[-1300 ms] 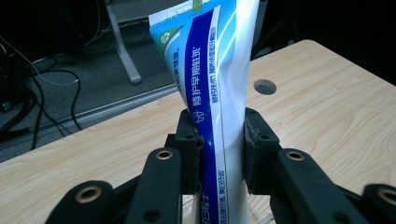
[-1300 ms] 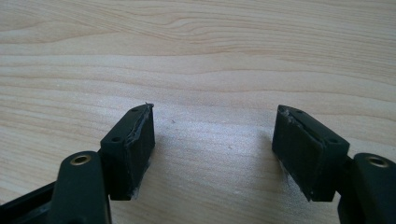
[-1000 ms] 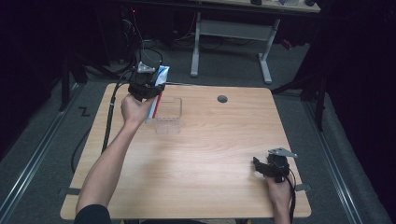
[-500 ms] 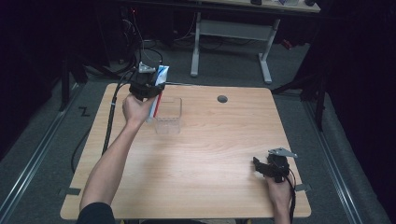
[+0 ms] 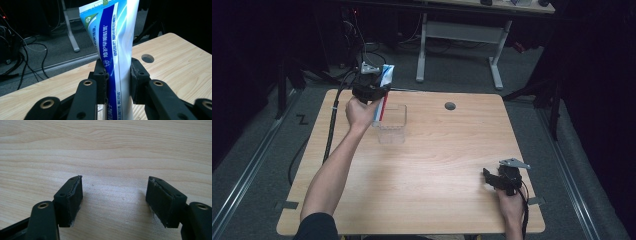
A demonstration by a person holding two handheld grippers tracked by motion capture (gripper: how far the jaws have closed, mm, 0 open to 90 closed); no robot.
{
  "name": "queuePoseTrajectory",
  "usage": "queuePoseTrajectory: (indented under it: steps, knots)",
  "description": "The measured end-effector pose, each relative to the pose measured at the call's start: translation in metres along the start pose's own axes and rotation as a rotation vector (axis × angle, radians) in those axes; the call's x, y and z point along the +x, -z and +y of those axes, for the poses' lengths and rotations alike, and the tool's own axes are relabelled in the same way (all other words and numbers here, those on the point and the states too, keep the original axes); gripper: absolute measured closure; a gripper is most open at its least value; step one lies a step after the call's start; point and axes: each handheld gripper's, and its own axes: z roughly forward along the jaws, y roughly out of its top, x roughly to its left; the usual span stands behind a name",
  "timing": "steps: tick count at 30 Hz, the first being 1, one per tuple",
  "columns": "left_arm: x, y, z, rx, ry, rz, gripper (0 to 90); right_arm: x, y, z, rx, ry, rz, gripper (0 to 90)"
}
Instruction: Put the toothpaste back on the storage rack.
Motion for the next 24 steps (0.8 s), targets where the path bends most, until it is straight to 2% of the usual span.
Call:
queuePoseTrajectory:
  steps: [8,11,19,24]
  knots:
    - [-0.009,-0.013,0.009,0.006,-0.015,-0.011,71.5,0.0,0.0,0.0,0.0,0.0,0.001,30.0]
    - [-0.01,-0.017,0.009,-0.002,-0.007,-0.021,71.4,0.0,0.0,0.0,0.0,0.001,0.001,30.0]
    - [-0.009,-0.031,0.003,0.034,-0.008,-0.022,71.1,0.0,0.0,0.0,-0.001,0.0,0.001,30.0]
    - [-0.01,-0.036,-0.001,0.051,-0.026,-0.015,70.8,0.0,0.0,0.0,-0.001,0.001,0.001,29.9]
